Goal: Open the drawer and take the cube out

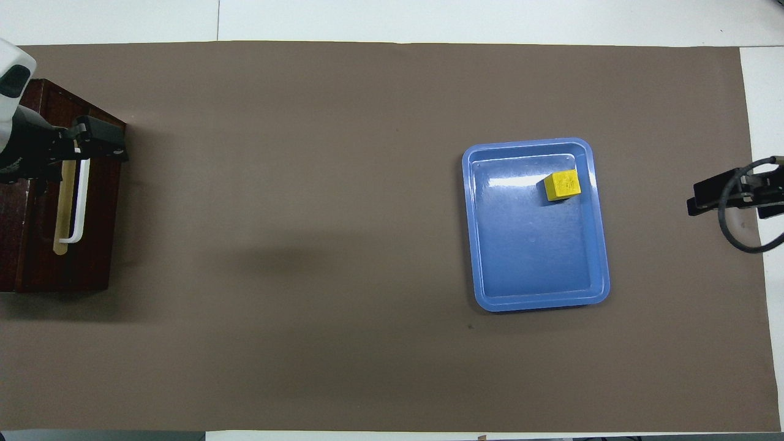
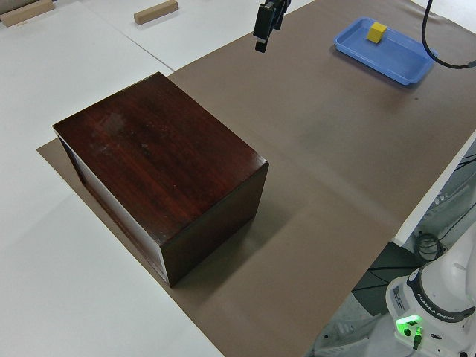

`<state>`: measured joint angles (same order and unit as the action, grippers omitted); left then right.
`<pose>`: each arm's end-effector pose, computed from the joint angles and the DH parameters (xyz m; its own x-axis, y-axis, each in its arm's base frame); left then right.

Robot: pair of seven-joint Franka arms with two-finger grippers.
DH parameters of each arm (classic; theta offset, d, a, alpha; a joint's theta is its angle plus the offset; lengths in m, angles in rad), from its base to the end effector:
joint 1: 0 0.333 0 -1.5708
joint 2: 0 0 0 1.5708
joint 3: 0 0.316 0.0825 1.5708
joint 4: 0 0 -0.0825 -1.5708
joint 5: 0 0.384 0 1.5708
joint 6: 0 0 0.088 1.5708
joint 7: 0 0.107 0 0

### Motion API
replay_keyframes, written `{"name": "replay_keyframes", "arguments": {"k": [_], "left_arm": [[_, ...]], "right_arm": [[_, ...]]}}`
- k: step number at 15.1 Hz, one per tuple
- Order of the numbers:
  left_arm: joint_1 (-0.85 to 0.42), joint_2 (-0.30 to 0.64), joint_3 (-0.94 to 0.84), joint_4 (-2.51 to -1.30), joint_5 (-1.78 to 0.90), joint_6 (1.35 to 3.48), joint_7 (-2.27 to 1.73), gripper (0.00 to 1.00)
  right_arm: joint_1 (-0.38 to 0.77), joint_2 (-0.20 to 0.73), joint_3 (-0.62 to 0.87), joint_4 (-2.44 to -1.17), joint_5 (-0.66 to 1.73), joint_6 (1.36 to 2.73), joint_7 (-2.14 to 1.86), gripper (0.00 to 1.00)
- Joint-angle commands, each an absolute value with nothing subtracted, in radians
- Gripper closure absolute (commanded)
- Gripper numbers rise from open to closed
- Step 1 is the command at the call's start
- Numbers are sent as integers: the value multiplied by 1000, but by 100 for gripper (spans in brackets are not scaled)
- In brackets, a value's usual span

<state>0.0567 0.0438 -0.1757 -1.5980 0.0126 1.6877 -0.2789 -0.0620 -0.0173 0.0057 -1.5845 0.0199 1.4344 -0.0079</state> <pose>0.5741 -0.0653 0.5977 0.9863 0.1584 0.0461 0.1582 -0.9874 0.0081 0.5331 -0.0277 0.6166 0.9902 -0.0452 -0.1322 -0.0484 -0.9986 -0.0209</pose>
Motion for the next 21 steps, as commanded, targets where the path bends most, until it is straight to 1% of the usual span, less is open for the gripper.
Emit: {"name": "replay_keyframes", "arguments": {"k": [1,5,9,10,12,17,21], "left_arm": [[52,14,-170,-1608,-5,1631,-108,0],[51,-2,-172,-1611,-5,1597,-5,0],[46,-3,-175,-1621,-9,1612,-8,0],[28,-2,-175,-1620,-9,1611,-12,0],[14,-11,-175,-1624,-8,1594,-17,0],[26,-29,-173,-1628,-9,1528,-11,0],[25,-43,-173,-1632,-9,1526,-14,0]], "right_arm": [[-58,-37,14,-1600,-31,1384,-61,0],[-64,-48,28,-1615,-29,1377,-54,0],[-72,-48,28,-1617,-26,1399,-51,0],[-72,-48,28,-1617,-26,1402,-54,0],[-72,-49,28,-1638,-26,1474,-51,0],[-71,-52,28,-1646,-26,1486,-48,0],[-67,-58,28,-1647,-26,1488,-41,0]]}}
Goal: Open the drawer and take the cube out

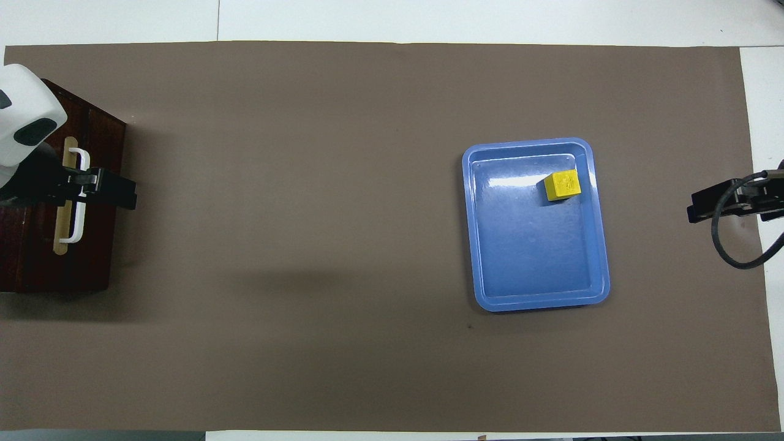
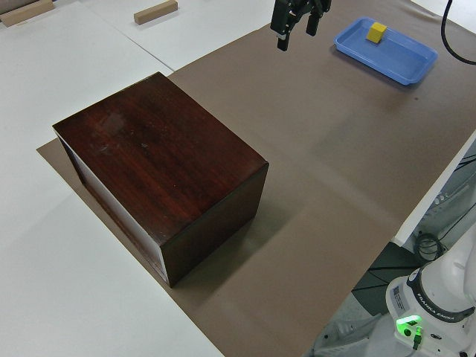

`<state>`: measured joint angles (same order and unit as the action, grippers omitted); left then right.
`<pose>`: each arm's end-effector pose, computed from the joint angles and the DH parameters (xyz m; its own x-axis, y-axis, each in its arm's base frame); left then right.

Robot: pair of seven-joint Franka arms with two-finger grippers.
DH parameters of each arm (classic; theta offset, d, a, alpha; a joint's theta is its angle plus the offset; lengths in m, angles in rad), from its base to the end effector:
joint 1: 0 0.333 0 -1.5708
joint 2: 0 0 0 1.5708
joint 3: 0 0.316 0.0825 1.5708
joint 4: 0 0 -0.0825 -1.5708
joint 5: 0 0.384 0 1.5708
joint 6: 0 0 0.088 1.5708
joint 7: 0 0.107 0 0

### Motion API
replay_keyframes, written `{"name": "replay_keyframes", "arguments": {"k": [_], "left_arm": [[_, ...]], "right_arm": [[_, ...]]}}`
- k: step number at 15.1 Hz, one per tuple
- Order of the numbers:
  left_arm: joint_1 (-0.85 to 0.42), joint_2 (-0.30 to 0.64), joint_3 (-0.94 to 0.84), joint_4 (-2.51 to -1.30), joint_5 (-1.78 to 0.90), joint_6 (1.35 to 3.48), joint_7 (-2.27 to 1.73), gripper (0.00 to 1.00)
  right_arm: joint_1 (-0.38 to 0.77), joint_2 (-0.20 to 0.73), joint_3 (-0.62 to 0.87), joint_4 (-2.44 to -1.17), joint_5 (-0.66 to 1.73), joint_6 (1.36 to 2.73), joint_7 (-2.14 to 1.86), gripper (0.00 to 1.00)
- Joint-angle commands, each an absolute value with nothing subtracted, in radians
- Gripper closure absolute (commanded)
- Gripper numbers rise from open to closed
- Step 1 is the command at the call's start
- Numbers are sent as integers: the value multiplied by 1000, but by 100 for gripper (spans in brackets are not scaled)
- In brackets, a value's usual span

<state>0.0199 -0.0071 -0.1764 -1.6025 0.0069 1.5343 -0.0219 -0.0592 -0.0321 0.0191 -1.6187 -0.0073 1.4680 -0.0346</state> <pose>0.5409 -0.0849 0.6104 0.9892 -0.1336 -0.0610 -0.1344 -0.9909 -0.0095 0.5318 -0.0220 0.6112 0.9929 -0.0060 -0.1185 -0.0056 -1.0000 0.0038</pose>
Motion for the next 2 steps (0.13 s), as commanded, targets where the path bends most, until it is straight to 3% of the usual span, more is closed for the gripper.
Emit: {"name": "replay_keyframes", "arguments": {"k": [1,2], "left_arm": [[25,-41,-173,-1632,-8,1529,-14,0],[23,-41,-173,-1632,-8,1529,-15,0]], "right_arm": [[-69,-58,28,-1646,-26,1486,-40,0],[-69,-58,28,-1646,-26,1485,-41,0]]}}
